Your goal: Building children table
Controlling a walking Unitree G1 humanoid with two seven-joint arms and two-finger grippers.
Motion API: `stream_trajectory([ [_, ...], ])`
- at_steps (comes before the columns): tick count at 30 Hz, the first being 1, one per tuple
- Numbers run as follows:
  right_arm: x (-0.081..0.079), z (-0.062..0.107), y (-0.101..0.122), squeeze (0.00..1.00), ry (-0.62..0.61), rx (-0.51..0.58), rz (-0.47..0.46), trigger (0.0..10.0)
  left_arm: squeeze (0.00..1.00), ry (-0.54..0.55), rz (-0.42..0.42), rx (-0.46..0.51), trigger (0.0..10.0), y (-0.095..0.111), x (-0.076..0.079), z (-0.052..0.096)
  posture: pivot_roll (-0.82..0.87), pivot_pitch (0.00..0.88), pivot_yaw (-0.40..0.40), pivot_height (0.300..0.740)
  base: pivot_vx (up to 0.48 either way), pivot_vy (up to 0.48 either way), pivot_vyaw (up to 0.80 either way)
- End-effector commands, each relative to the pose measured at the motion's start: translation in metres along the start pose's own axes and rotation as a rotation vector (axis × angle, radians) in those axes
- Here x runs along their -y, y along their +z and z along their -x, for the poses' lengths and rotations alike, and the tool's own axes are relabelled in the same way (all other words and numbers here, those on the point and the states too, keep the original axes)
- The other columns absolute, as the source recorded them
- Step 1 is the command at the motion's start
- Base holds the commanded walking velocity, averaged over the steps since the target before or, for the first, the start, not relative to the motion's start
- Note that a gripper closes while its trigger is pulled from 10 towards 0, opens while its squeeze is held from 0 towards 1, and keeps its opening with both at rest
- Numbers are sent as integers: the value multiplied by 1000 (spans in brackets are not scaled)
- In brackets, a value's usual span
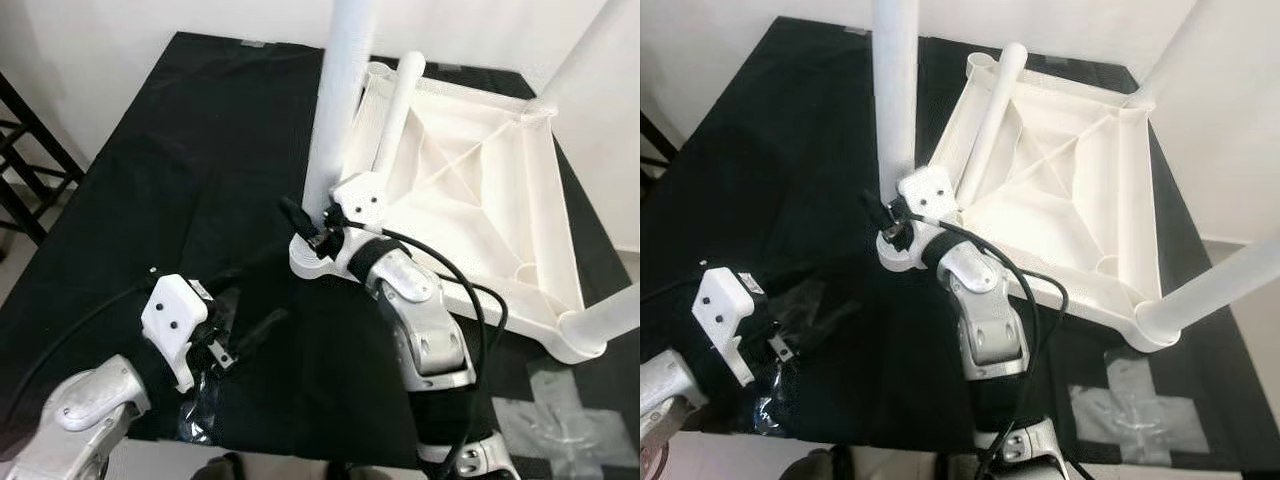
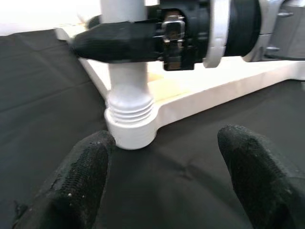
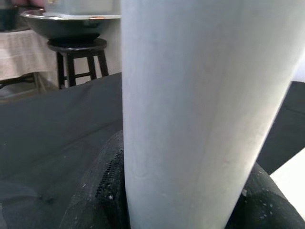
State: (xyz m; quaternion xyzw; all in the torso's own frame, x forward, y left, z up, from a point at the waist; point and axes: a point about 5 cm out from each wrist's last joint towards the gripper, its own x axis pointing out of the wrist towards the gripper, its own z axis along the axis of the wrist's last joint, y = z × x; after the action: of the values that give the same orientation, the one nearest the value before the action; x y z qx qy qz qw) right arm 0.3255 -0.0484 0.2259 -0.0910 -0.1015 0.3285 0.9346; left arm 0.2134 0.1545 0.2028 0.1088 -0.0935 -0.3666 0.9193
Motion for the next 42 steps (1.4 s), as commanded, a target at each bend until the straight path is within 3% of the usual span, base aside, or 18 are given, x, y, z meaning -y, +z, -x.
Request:
stream_trajectory([
  [1, 1, 5, -38, 0, 12, -208, 43, 7020, 0, -14, 15, 2, 10000, -2, 3, 0, 90, 266, -125, 740, 0, 0, 0],
  [2, 4, 3, -33, 0, 35, -193, 37, 10000, 0, -12, 11, -1, 10000, -3, 3, 0, 91, 264, -126, 740, 0, 0, 0],
  [3, 6, 1, -28, 569, 70, -179, 30, 10000, 0, -11, 8, -2, 10000, -3, 3, 0, 94, 263, -121, 740, 0, 0, 0],
  [4, 6, 1, -28, 569, 70, -179, 30, 10000, 0, -11, 8, -2, 10000, -3, 3, 0, 94, 263, -121, 740, 0, 0, 0],
  [5, 6, -2, -19, 1000, 121, -151, 7, 10000, 0, -12, 6, -3, 10000, -3, 3, 0, 100, 259, -111, 740, 0, 0, 0],
  [9, 7, -5, -4, 1000, 209, -72, 3, 10000, 0, -14, 4, -4, 10000, -4, 2, -1, 103, 257, -106, 740, 0, 0, 0],
  [10, 17, -4, 20, 714, 387, 39, 56, 10000, 0, -19, 0, -6, 10000, -3, 2, -2, 119, 255, -112, 740, 0, 0, 0],
  [11, 17, -4, 20, 714, 387, 39, 56, 10000, 0, -19, 0, -6, 10000, -3, 2, -2, 119, 255, -112, 740, 0, 0, 0],
  [12, 23, -2, 27, 122, 470, 61, 97, 10000, 0, -20, -3, -6, 10000, -3, 3, -3, 121, 255, -113, 740, 0, 0, 0],
  [13, 23, -2, 27, 122, 470, 61, 97, 10000, 0, -20, -3, -6, 10000, -3, 3, -3, 121, 255, -113, 740, 0, 0, 0],
  [14, 29, 0, 29, 0, 545, 65, 128, 10000, 0, -18, -5, -6, 10000, -3, 2, -3, 125, 254, -116, 740, 0, 0, 0],
  [17, 34, 0, 29, 0, 604, 55, 152, 10000, 0, -16, -8, -7, 10000, -3, 2, -3, 129, 254, -117, 740, 0, 0, 0],
  [20, 45, -4, 29, 0, 771, -4, 255, 10000, 0, -9, -19, -16, 10000, -2, 1, -1, 139, 255, -120, 740, 0, 0, 0],
  [32, 57, -15, 23, 0, 894, -129, 305, 10000, 0, -13, -30, -26, 10000, -3, 4, 1, 166, 247, -129, 740, 0, 0, 0],
  [33, 59, -16, 21, 0, 888, -144, 303, 5647, 0, -15, -30, -26, 10000, -3, 5, 1, 169, 243, -130, 740, 0, 0, 0],
  [34, 59, -16, 21, 0, 888, -144, 303, 5647, 0, -15, -30, -26, 10000, -3, 5, 1, 169, 243, -130, 740, 0, 0, 0],
  [35, 61, -16, 19, 0, 881, -152, 300, 0, 0, -18, -31, -25, 10000, -2, 5, 1, 172, 244, -131, 740, 0, 0, 0],
  [42, 70, -16, 19, 0, 862, -143, 265, 0, 0, -25, -50, -29, 10000, 0, 5, 1, 166, 251, -130, 740, 0, 0, 0],
])
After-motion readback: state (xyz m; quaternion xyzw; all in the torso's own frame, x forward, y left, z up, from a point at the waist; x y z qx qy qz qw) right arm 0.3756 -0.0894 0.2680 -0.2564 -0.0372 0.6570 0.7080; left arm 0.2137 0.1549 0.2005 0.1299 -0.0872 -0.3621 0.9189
